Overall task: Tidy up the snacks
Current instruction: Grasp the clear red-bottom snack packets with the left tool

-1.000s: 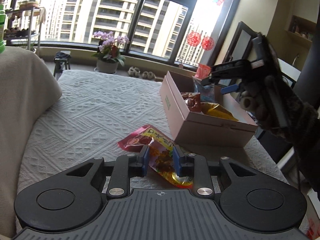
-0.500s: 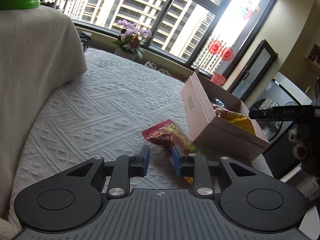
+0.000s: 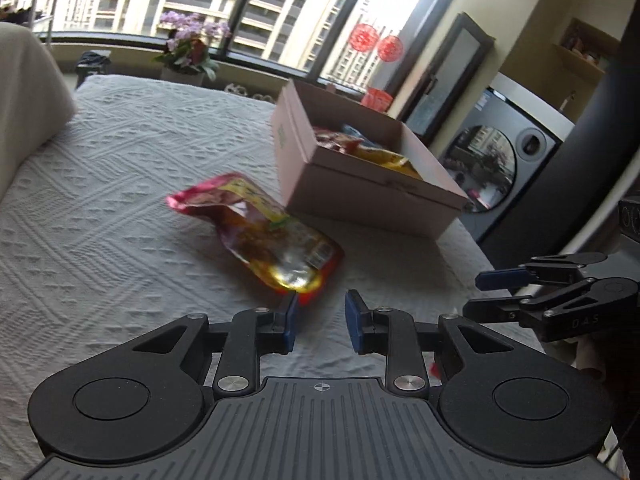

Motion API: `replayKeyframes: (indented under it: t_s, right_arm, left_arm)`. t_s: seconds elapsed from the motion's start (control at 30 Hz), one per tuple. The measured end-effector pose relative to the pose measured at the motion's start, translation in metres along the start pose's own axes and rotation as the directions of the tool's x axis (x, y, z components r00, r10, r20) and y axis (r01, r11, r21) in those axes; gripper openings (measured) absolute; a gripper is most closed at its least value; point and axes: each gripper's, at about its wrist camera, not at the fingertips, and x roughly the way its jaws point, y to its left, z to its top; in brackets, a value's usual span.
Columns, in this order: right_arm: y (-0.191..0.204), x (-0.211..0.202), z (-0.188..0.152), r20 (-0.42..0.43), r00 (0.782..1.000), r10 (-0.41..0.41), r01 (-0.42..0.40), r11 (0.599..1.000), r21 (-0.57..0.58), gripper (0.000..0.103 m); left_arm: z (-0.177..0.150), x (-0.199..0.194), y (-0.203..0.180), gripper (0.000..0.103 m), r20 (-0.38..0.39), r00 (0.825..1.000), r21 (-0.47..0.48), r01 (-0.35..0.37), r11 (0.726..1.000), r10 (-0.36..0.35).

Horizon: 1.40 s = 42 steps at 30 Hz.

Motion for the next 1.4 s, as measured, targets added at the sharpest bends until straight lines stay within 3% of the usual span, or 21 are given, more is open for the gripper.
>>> replayKeyframes:
  t_s: [0.1, 0.23, 0.3, 0.33, 0.43, 0.53, 0.67, 0.83, 0.97, 1.1, 1.2, 1.3, 1.4]
  right_arm:
    - [-0.002, -0.016, -0.035, 0.001, 0.998, -0.060, 0.060, 0.998, 0.004, 0.068]
    - [-0.010, -0.037, -0.069, -0.003, 0.997, -0.071, 0.071, 0.996, 0.056, 0.067]
    - [-0.010, -0.040, -0.080, -0.010, 0.998, -0.055, 0.056, 0.996, 0.076, 0.056]
    - [-0.009, -0.040, -0.085, -0.015, 0.998, -0.055, 0.056, 0.996, 0.074, 0.044]
    - [-0.003, -0.032, -0.091, -0.005, 0.996, -0.091, 0.091, 0.995, 0.045, 0.037]
    - [0.005, -0.020, -0.083, 0.047, 0.993, -0.105, 0.104, 0.994, 0.027, 0.036]
    - [0.015, 0.005, -0.061, 0.105, 0.990, -0.091, 0.091, 0.996, 0.002, 0.036]
    - [0.013, 0.012, -0.053, 0.133, 0.981, -0.141, 0.142, 0.990, 0.003, 0.037]
    - [-0.006, -0.004, -0.063, 0.152, 0.973, -0.175, 0.167, 0.984, 0.065, 0.044]
    - [-0.030, -0.014, -0.075, 0.138, 0.976, -0.167, 0.145, 0.977, 0.159, 0.047]
    - [-0.030, -0.019, -0.084, 0.139, 0.986, -0.088, 0.064, 0.984, 0.167, 0.048]
    - [-0.014, -0.019, -0.088, 0.138, 0.989, -0.056, 0.040, 0.993, 0.115, 0.048]
    - [-0.006, -0.014, -0.083, 0.131, 0.987, -0.089, 0.076, 0.992, 0.100, 0.048]
  left_arm:
    - [-0.003, 0.016, -0.030, 0.029, -0.048, 0.996, 0.070, 0.078, 0.995, -0.074]
    - [-0.007, 0.035, -0.071, 0.029, -0.092, 0.988, 0.166, 0.141, 0.976, -0.127]
    - [-0.009, 0.041, -0.089, 0.029, -0.110, 0.984, 0.215, 0.158, 0.964, -0.137]
    - [-0.010, 0.040, -0.094, 0.029, -0.108, 0.984, 0.224, 0.160, 0.961, -0.139]
    - [-0.006, 0.036, -0.093, 0.029, -0.075, 0.992, 0.214, 0.116, 0.970, -0.103]
    - [0.000, 0.027, -0.073, 0.029, -0.015, 1.000, 0.163, 0.012, 0.987, -0.010]
    - [0.005, 0.013, -0.051, 0.029, 0.023, 0.997, 0.126, -0.074, 0.989, 0.072]
    - [0.001, 0.014, -0.066, 0.029, 0.018, 0.998, 0.295, -0.067, 0.953, 0.065]
    - [0.007, 0.039, -0.088, 0.029, 0.008, 0.999, 0.403, -0.049, 0.914, 0.050]
    - [0.036, 0.076, -0.075, 0.029, -0.002, 0.998, 0.327, -0.066, 0.943, 0.070]
    - [0.046, 0.096, -0.058, 0.029, -0.054, 0.997, 0.270, -0.036, 0.962, 0.052]
    - [0.038, 0.096, -0.048, 0.029, -0.125, 0.992, 0.222, 0.041, 0.974, -0.013]
    - [0.017, 0.078, -0.054, 0.029, -0.146, 0.989, 0.269, 0.077, 0.960, -0.038]
